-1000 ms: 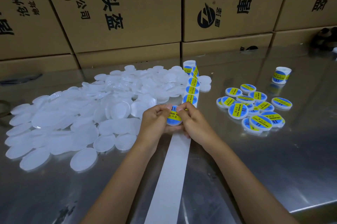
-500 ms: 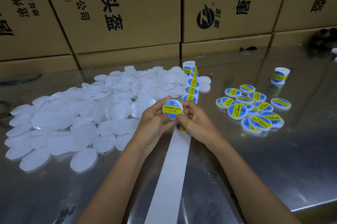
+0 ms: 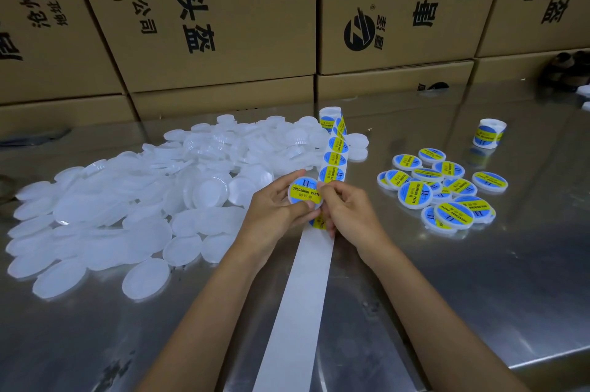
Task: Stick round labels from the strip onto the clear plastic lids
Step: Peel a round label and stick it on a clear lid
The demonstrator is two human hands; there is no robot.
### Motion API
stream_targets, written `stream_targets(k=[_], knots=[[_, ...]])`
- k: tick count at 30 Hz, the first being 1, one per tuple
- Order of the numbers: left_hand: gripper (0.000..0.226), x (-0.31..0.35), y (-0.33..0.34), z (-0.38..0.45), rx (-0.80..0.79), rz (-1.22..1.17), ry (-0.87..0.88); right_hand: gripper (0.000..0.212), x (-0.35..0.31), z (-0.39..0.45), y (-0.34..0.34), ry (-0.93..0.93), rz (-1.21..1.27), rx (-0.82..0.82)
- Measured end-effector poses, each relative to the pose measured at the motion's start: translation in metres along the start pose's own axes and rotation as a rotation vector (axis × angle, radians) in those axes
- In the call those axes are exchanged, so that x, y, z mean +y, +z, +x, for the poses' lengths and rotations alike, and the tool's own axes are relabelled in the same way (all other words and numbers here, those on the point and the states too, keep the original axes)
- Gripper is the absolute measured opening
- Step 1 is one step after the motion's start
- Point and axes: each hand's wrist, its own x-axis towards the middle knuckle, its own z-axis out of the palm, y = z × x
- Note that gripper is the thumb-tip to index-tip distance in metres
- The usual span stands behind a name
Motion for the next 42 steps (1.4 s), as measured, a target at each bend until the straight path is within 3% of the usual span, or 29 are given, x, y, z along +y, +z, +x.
stream_targets(k=[4,12,17,20,22,24,27,30,34,37,42], knots=[[0.048,0.002,-0.003,0.001,-0.061,-0.104,-0.034,0.031,0.000,0.001,-0.002,0.045,0.075,0.008],[0.029,0.006,-0.005,0.004,0.041,-0.202,-0.065,0.007,-0.006,-0.001,-0.004,0.047,0.073,-0.048],[0.030,0.006,-0.007,0.005,0.050,-0.150,-0.020,0.026,-0.010,-0.005,-0.008,-0.065,-0.125,-0.083],[0.030,0.005,-0.007,0.004,0.038,-0.070,-0.011,0.034,-0.011,-0.004,-0.011,-0.020,-0.095,-0.126],[0.031,0.004,-0.005,0.005,0.052,-0.075,-0.032,0.033,-0.009,0.001,-0.014,0.015,-0.038,-0.039],[0.034,0.003,-0.005,0.005,0.074,-0.070,-0.054,0.029,-0.004,0.006,-0.021,0.069,0.080,0.153],[0.031,0.001,-0.007,0.005,0.099,-0.029,-0.064,0.016,0.000,0.014,-0.041,0.158,0.351,0.446],[0.025,0.000,-0.008,0.005,0.122,0.004,-0.062,0.008,0.001,0.018,-0.057,0.222,0.625,0.601],[0.023,-0.001,-0.008,0.004,0.140,0.026,-0.065,0.020,-0.001,0.021,-0.066,0.283,0.801,0.647],[0.022,-0.002,-0.008,0.004,0.157,0.027,-0.060,0.011,-0.001,0.022,-0.069,0.307,0.881,0.648],[0.022,-0.003,-0.008,0.005,0.186,0.051,-0.039,0.022,0.000,0.022,-0.067,0.306,0.786,0.541]])
